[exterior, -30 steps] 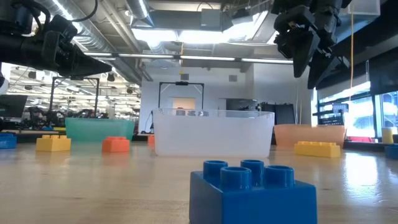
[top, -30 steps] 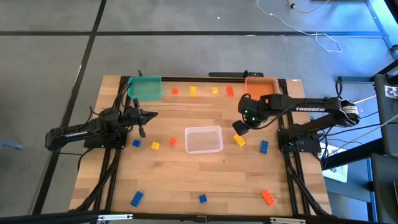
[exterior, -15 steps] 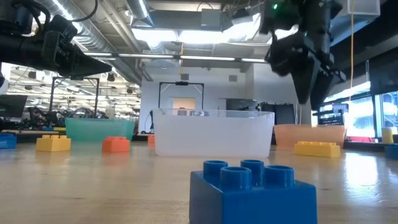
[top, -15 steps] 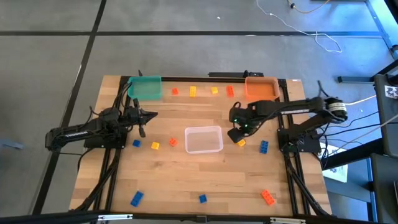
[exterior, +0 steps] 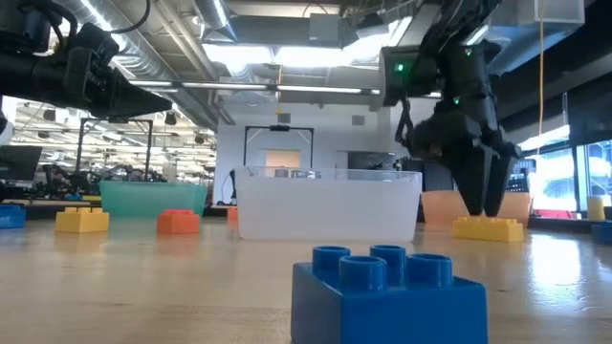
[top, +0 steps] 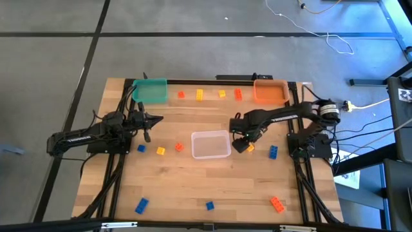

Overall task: Sort & place blocks by color
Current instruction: Put the bottom right yellow game piece into the orange bin

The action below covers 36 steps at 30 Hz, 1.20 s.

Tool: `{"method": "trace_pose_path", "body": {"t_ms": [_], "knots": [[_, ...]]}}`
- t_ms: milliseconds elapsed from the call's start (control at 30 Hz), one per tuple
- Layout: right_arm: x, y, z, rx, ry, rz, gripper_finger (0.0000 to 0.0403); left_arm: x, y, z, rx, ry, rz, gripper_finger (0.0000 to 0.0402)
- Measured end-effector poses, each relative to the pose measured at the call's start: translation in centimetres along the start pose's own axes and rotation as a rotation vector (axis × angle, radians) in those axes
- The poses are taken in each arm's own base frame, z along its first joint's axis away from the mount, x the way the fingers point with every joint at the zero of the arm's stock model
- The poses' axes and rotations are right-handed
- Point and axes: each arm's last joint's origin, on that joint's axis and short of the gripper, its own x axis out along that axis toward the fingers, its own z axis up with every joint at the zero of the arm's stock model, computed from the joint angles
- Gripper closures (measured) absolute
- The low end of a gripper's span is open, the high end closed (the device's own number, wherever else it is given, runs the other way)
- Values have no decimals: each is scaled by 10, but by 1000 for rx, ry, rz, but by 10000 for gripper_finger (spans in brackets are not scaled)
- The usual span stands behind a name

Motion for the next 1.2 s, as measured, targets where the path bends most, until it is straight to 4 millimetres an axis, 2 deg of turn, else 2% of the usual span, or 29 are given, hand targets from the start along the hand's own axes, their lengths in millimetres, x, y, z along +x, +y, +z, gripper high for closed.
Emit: {"method": "trace_pose_path", "body": {"t_ms": [400,600,700,967,1033,1200], "knots": [[34,5,11,-42,57,-80,189,0,0,0,0,0,0,401],[37,5,12,-44,59,-84,231,0,0,0,0,0,0,401],[36,5,12,-44,52,-82,260,0,0,0,0,0,0,401],[26,4,10,-42,7,-68,261,0,0,0,0,0,0,401],[20,6,12,-44,-20,-82,261,0,0,0,0,0,0,401],[-8,9,19,-31,-84,-103,261,0,0,0,0,-5,1,401]]}}
